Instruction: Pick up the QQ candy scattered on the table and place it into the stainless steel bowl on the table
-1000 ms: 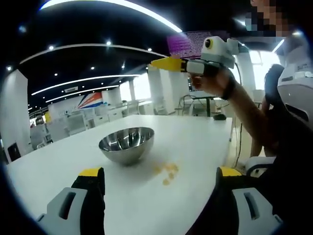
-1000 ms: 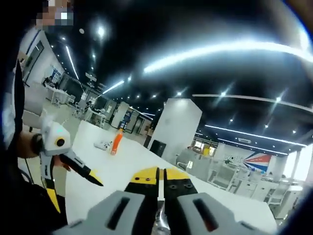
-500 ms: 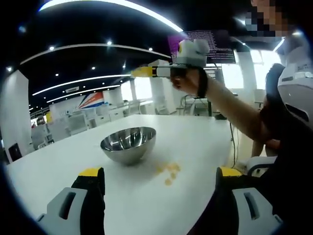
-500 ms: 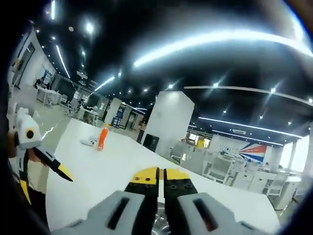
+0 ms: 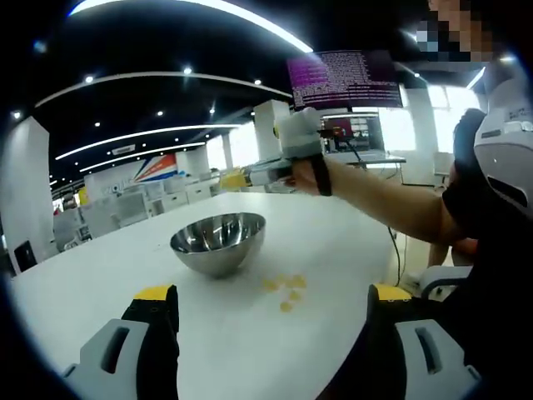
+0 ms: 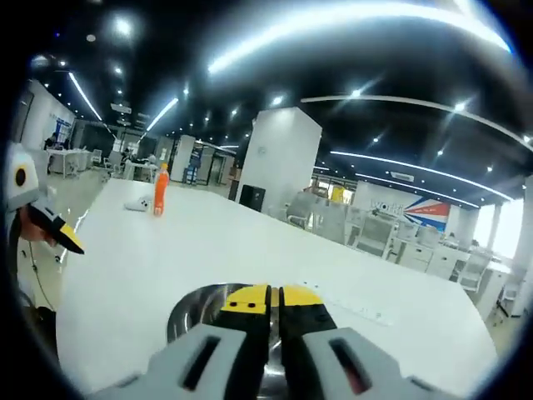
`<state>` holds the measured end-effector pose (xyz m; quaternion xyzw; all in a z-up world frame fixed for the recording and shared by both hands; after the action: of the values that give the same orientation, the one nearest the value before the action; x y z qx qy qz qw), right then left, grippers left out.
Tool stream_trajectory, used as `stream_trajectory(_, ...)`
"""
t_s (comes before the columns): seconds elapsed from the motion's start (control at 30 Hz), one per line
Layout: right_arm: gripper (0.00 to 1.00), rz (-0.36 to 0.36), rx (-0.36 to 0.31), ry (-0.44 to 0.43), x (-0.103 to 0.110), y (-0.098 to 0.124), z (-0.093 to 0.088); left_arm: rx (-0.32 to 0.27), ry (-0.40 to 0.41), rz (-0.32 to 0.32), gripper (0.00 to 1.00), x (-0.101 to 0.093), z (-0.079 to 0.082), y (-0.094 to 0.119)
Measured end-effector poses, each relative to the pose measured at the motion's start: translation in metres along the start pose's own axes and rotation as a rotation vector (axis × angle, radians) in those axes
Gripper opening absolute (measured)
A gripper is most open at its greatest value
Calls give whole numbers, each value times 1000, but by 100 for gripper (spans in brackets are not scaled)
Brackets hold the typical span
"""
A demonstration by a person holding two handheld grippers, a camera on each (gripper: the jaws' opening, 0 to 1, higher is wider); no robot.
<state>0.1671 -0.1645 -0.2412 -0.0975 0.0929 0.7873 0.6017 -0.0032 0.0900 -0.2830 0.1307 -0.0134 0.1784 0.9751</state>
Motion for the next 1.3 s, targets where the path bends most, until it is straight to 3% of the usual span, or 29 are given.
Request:
stream_trajectory(0.53,4,9,130,13,9,-12,-43,2,0,3,94,-2,-1,1)
stream_trajectory(1.3,7,15,136,28,10,-8,-46,-2,-1,-15,94,-6,0,4)
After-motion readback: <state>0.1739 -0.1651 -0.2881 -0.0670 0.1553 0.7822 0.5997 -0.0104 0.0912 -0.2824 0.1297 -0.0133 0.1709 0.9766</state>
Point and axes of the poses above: the point that each gripper's makers call its tool centre point, and the gripper's own axes: y roughly backward along the fingers, x roughly to its left, z roughly out of its top, the point moved 9 cm from there along y, roughly backward along the fingers, and after that the axes turned 15 degrees about -z, right-handed, at the moved point
